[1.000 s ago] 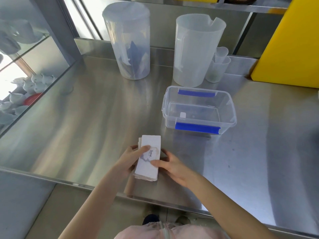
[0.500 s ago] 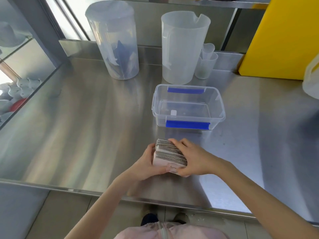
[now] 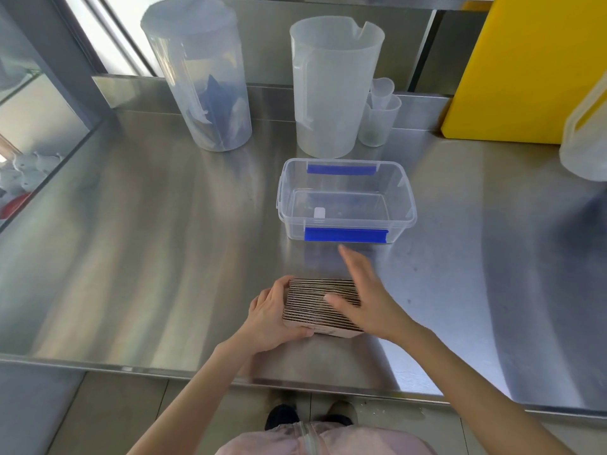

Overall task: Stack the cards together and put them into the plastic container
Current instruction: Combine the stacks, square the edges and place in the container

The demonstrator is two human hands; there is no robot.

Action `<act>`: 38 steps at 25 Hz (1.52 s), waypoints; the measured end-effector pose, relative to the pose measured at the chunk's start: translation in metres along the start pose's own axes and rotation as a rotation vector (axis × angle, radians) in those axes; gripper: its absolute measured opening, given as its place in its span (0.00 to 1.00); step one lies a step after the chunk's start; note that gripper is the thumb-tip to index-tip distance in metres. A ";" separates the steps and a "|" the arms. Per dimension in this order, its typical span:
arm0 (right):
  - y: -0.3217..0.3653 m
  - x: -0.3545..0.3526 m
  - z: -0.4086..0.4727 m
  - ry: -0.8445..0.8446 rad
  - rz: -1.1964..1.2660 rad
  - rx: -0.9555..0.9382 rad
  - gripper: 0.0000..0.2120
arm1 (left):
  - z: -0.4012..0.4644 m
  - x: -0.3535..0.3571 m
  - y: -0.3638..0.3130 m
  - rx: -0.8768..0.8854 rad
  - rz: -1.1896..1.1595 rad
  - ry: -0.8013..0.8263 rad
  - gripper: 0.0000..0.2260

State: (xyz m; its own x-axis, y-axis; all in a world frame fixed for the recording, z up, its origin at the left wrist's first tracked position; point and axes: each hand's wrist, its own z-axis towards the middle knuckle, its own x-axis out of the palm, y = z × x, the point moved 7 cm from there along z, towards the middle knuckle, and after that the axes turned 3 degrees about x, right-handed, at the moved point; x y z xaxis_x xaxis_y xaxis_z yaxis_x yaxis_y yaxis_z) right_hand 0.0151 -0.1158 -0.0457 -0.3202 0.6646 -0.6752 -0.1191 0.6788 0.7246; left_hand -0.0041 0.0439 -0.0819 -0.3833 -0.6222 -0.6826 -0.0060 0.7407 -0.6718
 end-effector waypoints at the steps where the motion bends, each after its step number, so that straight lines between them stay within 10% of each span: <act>1: -0.011 -0.010 -0.003 -0.105 0.217 0.094 0.36 | 0.000 0.001 0.001 0.002 0.002 0.007 0.42; 4: -0.045 -0.006 -0.019 -0.135 0.540 0.347 0.39 | 0.001 0.002 0.004 0.005 -0.002 0.002 0.41; 13: -0.045 0.037 -0.036 0.088 0.317 0.263 0.53 | 0.002 0.007 0.007 0.032 -0.007 -0.076 0.42; 32: -0.039 0.023 -0.039 -0.068 0.167 0.176 0.34 | 0.003 0.016 0.004 0.075 0.055 -0.107 0.43; 38: -0.050 0.020 -0.039 0.062 0.285 0.280 0.38 | -0.002 0.006 0.000 0.002 -0.374 0.032 0.35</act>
State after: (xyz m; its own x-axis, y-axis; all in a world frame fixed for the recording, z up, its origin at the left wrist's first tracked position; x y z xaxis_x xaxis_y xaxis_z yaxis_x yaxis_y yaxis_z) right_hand -0.0225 -0.1484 -0.0897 -0.3607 0.8239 -0.4371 0.2404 0.5349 0.8100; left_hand -0.0081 0.0402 -0.0857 -0.3837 -0.8413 -0.3808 -0.1490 0.4634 -0.8735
